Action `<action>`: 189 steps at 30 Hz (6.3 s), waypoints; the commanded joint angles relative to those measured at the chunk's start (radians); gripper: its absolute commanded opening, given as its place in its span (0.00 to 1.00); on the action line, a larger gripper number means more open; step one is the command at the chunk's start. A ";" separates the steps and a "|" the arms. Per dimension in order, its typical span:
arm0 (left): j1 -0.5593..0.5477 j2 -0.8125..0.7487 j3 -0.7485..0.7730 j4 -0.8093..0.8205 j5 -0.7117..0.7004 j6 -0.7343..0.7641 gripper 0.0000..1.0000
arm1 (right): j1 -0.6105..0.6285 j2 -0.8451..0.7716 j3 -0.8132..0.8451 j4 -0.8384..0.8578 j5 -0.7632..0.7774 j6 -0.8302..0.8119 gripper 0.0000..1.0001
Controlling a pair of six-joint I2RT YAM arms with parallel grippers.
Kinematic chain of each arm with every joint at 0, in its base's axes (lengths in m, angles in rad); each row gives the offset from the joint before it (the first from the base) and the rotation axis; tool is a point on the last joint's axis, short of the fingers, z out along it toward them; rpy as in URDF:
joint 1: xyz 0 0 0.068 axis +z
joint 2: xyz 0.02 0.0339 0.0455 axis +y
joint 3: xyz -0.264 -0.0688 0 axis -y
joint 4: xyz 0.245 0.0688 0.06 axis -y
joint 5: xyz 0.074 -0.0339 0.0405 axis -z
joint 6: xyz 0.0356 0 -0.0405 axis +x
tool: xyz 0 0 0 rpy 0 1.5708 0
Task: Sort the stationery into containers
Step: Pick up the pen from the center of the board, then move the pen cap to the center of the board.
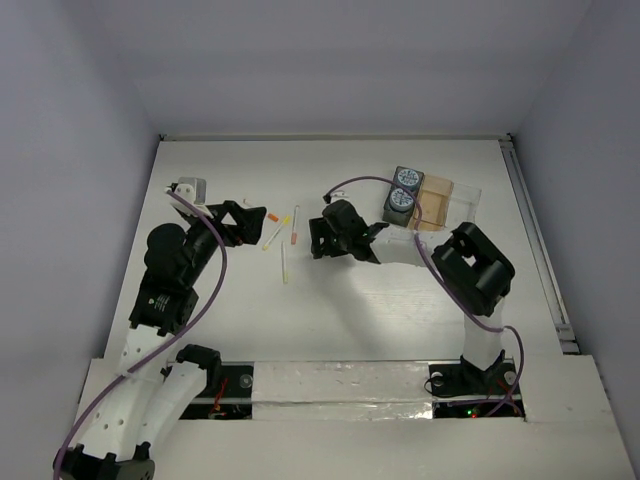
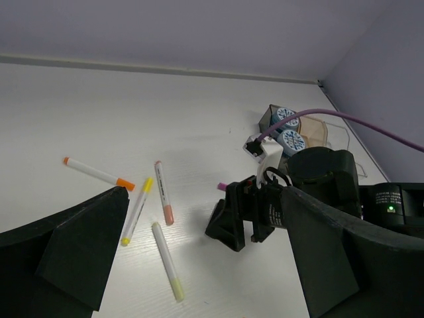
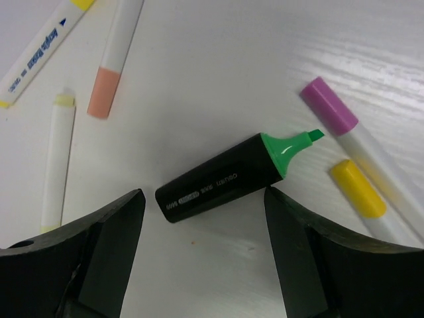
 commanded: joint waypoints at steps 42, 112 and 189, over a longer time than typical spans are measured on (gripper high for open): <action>-0.015 -0.053 -0.329 0.169 0.194 -0.325 0.72 | 0.000 0.084 0.177 -0.115 0.163 -0.007 0.18; -0.473 0.428 -0.389 0.792 0.004 -0.279 0.00 | -0.200 -0.687 -0.273 0.091 -0.116 0.117 0.72; -0.509 0.059 -0.532 0.758 0.202 -0.232 0.00 | -1.186 -0.307 -0.366 -0.268 -0.363 -0.059 0.23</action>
